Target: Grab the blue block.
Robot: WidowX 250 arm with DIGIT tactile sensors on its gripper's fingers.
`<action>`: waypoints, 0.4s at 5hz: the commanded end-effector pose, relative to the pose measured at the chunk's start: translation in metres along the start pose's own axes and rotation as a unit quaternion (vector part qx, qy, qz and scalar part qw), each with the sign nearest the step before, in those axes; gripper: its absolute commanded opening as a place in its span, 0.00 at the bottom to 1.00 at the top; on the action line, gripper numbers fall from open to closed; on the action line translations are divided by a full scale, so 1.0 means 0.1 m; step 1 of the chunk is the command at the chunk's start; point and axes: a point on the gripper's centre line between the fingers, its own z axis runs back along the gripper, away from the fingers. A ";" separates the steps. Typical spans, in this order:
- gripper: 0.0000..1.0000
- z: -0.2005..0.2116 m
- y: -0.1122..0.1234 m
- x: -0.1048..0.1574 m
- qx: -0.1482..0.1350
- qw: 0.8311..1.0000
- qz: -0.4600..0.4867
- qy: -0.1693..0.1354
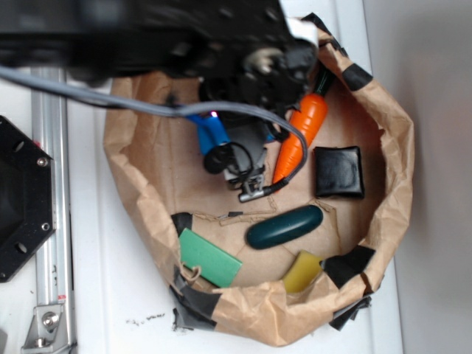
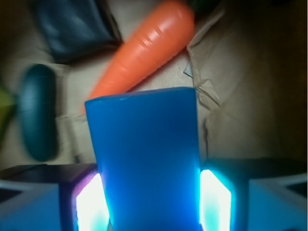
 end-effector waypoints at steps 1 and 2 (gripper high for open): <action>0.00 0.77 -0.19 -0.03 0.002 0.999 0.002 -0.051; 0.00 0.74 -0.20 0.02 0.009 0.999 -0.003 -0.044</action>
